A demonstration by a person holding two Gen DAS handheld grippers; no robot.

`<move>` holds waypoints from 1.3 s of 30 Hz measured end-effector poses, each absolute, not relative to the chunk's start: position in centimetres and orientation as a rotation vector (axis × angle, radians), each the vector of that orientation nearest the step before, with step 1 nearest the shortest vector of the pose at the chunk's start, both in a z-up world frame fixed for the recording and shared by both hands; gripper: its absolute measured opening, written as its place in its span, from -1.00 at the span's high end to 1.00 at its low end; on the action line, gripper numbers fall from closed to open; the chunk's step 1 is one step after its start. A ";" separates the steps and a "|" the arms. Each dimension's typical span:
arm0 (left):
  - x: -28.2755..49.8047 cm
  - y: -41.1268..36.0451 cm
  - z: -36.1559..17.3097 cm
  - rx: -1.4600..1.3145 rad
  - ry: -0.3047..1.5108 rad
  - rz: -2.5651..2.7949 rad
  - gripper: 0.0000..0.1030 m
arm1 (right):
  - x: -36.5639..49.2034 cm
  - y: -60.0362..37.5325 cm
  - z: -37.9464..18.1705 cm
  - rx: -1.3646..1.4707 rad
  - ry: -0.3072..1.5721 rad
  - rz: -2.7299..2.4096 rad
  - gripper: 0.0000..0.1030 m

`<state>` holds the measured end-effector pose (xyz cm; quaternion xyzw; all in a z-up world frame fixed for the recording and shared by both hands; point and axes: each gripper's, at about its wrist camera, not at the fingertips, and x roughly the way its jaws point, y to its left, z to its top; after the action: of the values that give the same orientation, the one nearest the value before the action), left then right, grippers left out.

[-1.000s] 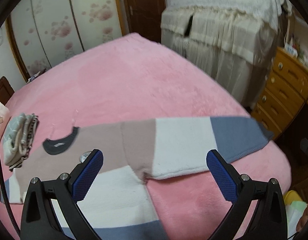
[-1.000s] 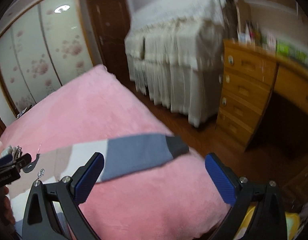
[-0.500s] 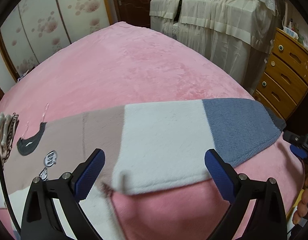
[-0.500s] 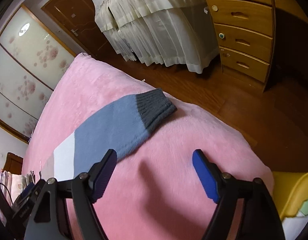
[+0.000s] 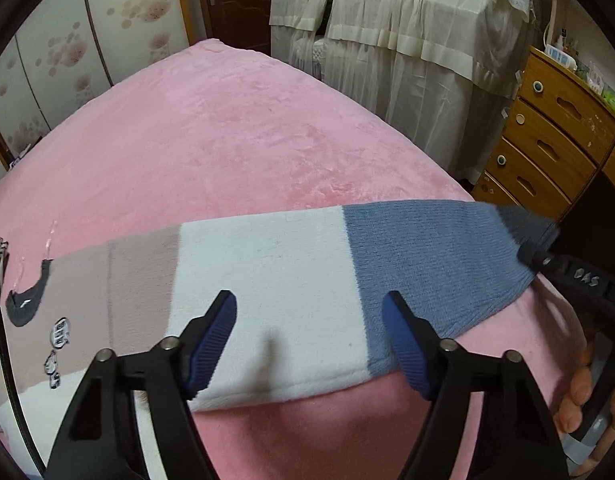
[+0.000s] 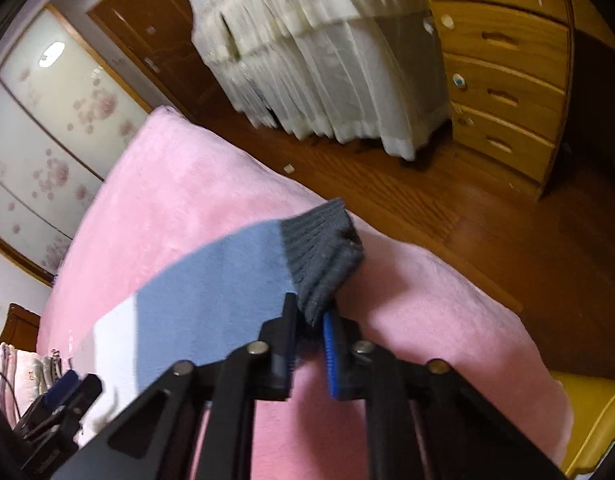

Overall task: Fold small clothes
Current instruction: 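Carry the held sleeve across the sweater front with the right gripper, release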

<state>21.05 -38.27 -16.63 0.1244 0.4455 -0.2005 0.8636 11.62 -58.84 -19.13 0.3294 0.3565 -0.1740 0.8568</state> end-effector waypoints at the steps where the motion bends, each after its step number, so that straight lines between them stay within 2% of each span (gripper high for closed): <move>1: 20.8 -37.7 -16.2 0.263 0.927 -0.410 -0.33 | 11.4 -58.2 -18.2 0.669 0.721 -0.354 0.80; 5: 20.4 -34.8 -14.8 0.246 0.929 -0.362 0.23 | 11.4 -55.2 -14.1 0.597 0.646 -0.262 0.81; 13: 19.9 -24.5 -11.5 0.134 0.937 -0.223 0.24 | 13.8 -44.5 -6.6 0.428 0.579 -0.023 0.81; 14: 19.8 -23.1 -11.2 0.118 0.933 -0.210 0.18 | 14.1 -42.8 -5.9 0.408 0.573 0.010 0.81; 17: 19.3 -17.6 -10.2 0.060 0.921 -0.145 -0.28 | 15.2 -37.6 -4.1 0.348 0.564 0.106 0.81; 25: 17.4 -4.6 -9.4 -0.015 0.888 0.059 -0.31 | 17.7 -24.6 -3.4 0.263 0.608 0.320 0.81; 34: 16.3 5.3 -12.5 -0.183 0.959 0.115 -0.33 | 19.8 -13.6 -8.4 0.195 0.742 0.465 0.81; 36: 16.1 7.0 -13.9 -0.239 0.991 0.132 -0.52 | 20.2 -12.1 -10.1 0.164 0.782 0.479 0.81; 39: 16.1 8.6 -15.6 -0.304 1.019 0.139 -0.58 | 20.5 -9.6 -13.3 0.107 0.871 0.502 0.79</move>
<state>16.14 8.60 -15.58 -0.1449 0.4852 0.0664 0.8597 20.47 -9.63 -13.33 0.0513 0.4172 0.2405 0.8749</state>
